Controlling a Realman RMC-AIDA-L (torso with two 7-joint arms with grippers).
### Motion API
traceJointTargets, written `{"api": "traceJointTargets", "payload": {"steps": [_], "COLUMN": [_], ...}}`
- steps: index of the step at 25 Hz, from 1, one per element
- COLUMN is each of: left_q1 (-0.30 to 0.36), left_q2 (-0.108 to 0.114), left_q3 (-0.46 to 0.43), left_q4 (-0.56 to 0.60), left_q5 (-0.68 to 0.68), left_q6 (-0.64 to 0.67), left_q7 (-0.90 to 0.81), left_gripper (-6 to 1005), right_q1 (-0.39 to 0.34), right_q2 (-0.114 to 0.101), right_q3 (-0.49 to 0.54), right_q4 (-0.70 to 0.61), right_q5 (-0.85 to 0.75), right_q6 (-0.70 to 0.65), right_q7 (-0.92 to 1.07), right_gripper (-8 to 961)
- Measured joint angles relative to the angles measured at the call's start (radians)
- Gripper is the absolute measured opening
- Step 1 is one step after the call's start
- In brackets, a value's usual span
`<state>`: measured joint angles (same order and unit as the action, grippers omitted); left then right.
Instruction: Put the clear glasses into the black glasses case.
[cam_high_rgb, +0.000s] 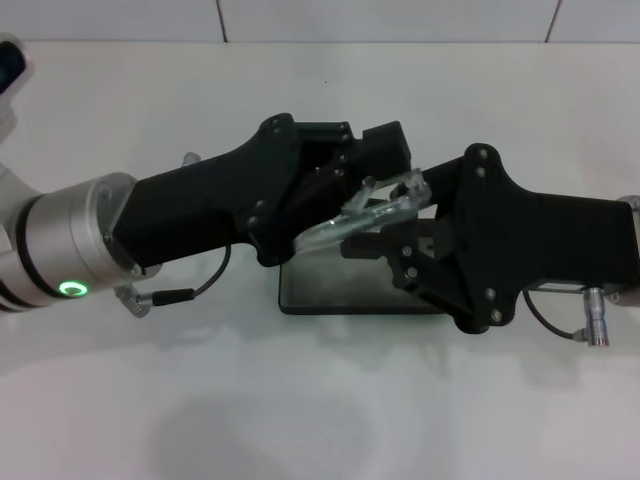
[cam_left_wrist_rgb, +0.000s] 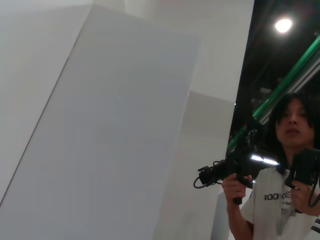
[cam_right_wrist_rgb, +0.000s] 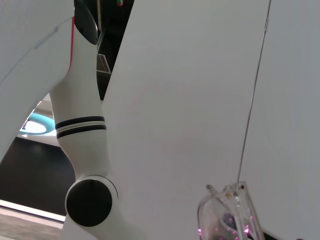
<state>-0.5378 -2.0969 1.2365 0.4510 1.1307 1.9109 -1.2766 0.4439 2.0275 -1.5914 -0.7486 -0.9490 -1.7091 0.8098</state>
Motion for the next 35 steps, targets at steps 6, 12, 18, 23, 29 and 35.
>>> {"api": "traceJointTargets", "payload": {"steps": [6,12,18,23,29,35], "left_q1": [0.001,0.009,0.014,0.035,0.090,0.171], "left_q2": [-0.001,0.001,0.014,0.040,0.132,0.183], "left_q3": [0.002,-0.002,-0.054,-0.138,-0.251,-0.302], "left_q4": [0.000,-0.002,-0.002,0.007,0.042,0.131], "left_q5": [-0.009,-0.032,-0.034,-0.009,-0.005,-0.005], "left_q6": [-0.003,-0.006,-0.025,-0.048,-0.050,-0.050], "left_q7": [0.003,0.017,0.053,0.060,0.034,-0.014], "left_gripper": [69,69,69,69,69,69], "right_q1": [0.001,-0.001,-0.005,-0.011,-0.036,-0.051], "right_q2": [0.001,0.000,0.000,-0.004,-0.020,-0.016], "right_q3": [-0.005,-0.005,-0.005,-0.010,0.005,0.078], "right_q4": [0.004,0.005,0.005,-0.008,-0.205,-0.838], "right_q5": [0.006,0.009,0.009,0.000,-0.163,-0.797], "right_q6": [-0.005,-0.006,-0.007,0.001,0.083,0.145], "right_q7": [-0.002,-0.003,-0.003,0.029,0.276,1.001], "right_gripper": [97,96,95,86,86,86]}}
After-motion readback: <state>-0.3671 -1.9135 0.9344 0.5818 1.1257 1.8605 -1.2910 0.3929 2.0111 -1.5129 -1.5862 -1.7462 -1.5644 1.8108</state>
